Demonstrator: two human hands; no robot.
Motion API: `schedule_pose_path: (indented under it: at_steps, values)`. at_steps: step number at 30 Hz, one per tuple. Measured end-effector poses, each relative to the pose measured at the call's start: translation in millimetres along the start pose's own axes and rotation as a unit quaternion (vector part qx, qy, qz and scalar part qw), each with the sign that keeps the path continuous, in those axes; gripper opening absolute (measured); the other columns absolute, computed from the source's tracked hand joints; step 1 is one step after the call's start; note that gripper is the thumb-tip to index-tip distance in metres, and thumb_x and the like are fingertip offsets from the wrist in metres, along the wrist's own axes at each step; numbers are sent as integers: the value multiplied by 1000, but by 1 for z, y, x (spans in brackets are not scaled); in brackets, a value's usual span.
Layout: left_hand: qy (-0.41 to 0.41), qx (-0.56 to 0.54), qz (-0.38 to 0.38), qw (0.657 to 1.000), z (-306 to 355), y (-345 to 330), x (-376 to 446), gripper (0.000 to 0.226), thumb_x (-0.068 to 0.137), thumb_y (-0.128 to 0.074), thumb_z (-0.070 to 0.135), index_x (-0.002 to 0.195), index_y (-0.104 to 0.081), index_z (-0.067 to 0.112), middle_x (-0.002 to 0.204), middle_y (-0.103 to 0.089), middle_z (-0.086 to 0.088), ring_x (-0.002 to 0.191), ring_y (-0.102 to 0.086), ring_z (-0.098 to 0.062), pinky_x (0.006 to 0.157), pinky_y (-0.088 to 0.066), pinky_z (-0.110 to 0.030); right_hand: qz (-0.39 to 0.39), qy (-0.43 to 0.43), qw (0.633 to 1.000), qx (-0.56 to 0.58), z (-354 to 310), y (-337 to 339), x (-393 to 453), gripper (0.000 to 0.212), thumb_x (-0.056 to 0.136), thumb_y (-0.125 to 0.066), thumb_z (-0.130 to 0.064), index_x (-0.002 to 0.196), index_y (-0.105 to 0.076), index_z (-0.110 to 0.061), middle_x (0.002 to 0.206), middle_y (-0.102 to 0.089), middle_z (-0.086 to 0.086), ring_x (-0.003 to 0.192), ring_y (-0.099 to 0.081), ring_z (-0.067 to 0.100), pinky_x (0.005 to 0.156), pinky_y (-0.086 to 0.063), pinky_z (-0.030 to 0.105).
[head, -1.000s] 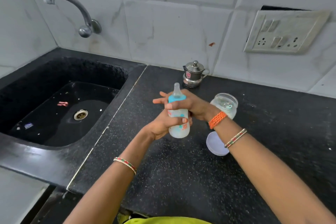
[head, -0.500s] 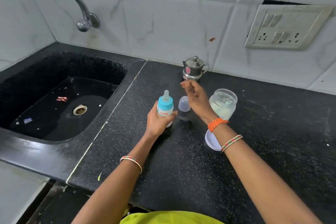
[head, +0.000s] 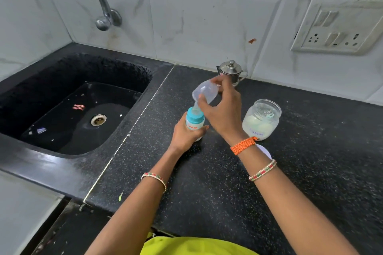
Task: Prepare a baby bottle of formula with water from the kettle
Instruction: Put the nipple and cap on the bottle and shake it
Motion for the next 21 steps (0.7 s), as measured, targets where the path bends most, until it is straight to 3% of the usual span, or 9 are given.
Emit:
schedule_pose_path:
  at_steps: [3, 5, 8, 14, 21]
  values:
    - [-15, -11, -1, 1000, 5, 0, -1, 47, 70, -79, 16, 112, -58, 22, 95, -70, 7, 84, -67, 0, 65, -51, -13, -88, 34, 995, -43, -6, -28, -14, 31, 73, -69, -25, 100, -58, -15, 95, -64, -6, 88, -59, 15, 89, -42, 44]
    - [-23, -2, -4, 1000, 9, -1, -2, 46, 70, -77, 21, 111, -58, 20, 94, -70, 8, 83, -66, 3, 62, -49, -11, -100, 55, 989, -92, -1, -40, -25, 30, 73, -69, -23, 100, -61, -12, 101, -66, -1, 91, -60, 20, 91, -38, 44]
    - [-29, 4, -3, 1000, 9, -1, -1, 34, 73, -70, 23, 105, -58, 20, 84, -68, 10, 73, -64, 4, 55, -47, -10, -61, 63, 992, -87, 8, -42, -36, 32, 72, -68, -22, 101, -63, -9, 108, -66, 5, 92, -59, 27, 87, -42, 46]
    - [-27, 28, 3, 999, -2, 1, 5, 20, 90, -60, 22, 110, -58, 19, 96, -68, 7, 88, -65, -4, 74, -54, -21, 8, 54, 997, -61, 15, -51, -48, 33, 77, -56, -31, 108, -50, -20, 114, -64, 11, 94, -57, 30, 83, -42, 41]
    - [-37, 16, 4, 999, -3, 2, 4, 21, 90, -60, 15, 111, -57, 16, 91, -66, 10, 82, -62, 0, 71, -51, -19, 34, 26, 998, -56, 25, -64, -58, 39, 81, -52, -32, 117, -43, -22, 124, -59, 13, 102, -51, 27, 85, -45, 40]
Point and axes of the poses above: each hand's wrist, its own x-axis towards the middle knuckle, its own y-axis out of the back of the hand, z = x × y, the point moved 9 cm from there along x, towards the middle knuckle
